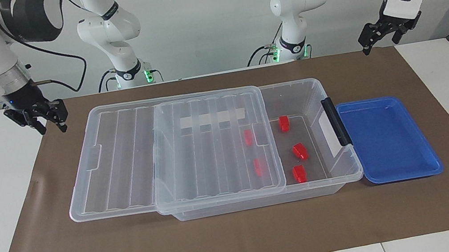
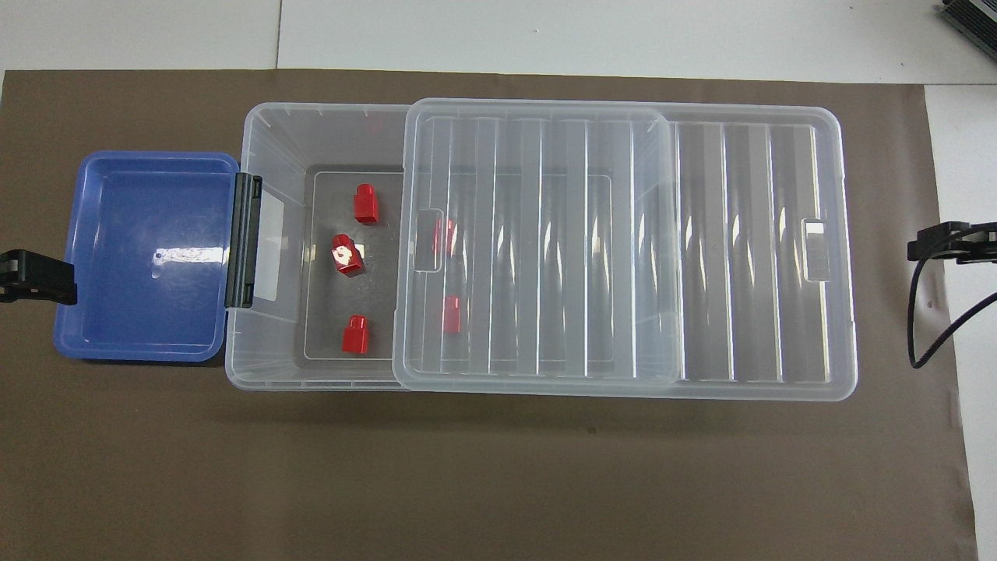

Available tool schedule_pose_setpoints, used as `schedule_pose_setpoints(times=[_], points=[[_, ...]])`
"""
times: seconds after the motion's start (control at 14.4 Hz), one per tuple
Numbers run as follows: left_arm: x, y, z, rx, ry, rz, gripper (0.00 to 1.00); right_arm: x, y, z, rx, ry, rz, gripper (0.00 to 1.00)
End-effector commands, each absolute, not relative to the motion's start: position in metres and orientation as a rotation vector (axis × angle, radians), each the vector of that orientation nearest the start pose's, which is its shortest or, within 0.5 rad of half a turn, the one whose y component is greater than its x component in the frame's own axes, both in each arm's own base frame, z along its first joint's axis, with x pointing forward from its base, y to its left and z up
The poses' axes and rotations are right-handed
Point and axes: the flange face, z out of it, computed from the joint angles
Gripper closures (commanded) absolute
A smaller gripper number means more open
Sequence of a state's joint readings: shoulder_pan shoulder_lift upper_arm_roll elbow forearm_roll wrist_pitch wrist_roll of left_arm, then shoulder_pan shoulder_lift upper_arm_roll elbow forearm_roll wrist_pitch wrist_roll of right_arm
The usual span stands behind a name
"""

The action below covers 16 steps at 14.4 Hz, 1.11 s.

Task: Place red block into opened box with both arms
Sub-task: 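Reach the right gripper to the edge of the slid lid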

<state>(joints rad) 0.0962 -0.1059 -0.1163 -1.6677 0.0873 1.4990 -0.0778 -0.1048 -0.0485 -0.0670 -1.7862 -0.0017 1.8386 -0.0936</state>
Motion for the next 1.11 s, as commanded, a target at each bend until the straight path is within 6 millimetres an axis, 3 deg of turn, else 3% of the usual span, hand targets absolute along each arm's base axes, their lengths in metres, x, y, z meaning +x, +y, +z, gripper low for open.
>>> schedule_pose_setpoints(times=[0.0, 0.21, 0.28, 0.42, 0.49, 0.63, 1.05], points=[[0.509, -0.006, 0.628, -3.077, -0.030, 0.085, 0.00, 0.556, -0.114, 0.547, -3.161, 0.107, -0.190, 1.00], [0.520, -0.006, 0.594, -3.088, 0.020, 0.112, 0.00, 0.577, -0.121, 0.518, -3.170, 0.080, -0.232, 1.00], [0.527, 0.002, 0.579, -3.093, 0.009, 0.194, 0.00, 0.585, -0.120, 0.507, -3.172, 0.071, -0.246, 1.00], [0.536, -0.006, 0.615, -3.094, 0.031, 0.242, 0.00, 0.598, -0.113, 0.486, -3.169, 0.061, -0.262, 1.00], [0.536, -0.008, 0.624, -3.095, 0.034, 0.230, 0.00, 0.602, -0.110, 0.480, -3.164, 0.055, -0.258, 1.00], [0.526, -0.007, 0.623, -3.095, 0.037, 0.230, 0.00, 0.604, -0.100, 0.473, -3.156, 0.027, -0.235, 1.00], [0.522, -0.017, 0.625, -3.090, 0.046, 0.224, 0.00, 0.608, -0.065, 0.460, -3.141, -0.097, -0.206, 1.00]])
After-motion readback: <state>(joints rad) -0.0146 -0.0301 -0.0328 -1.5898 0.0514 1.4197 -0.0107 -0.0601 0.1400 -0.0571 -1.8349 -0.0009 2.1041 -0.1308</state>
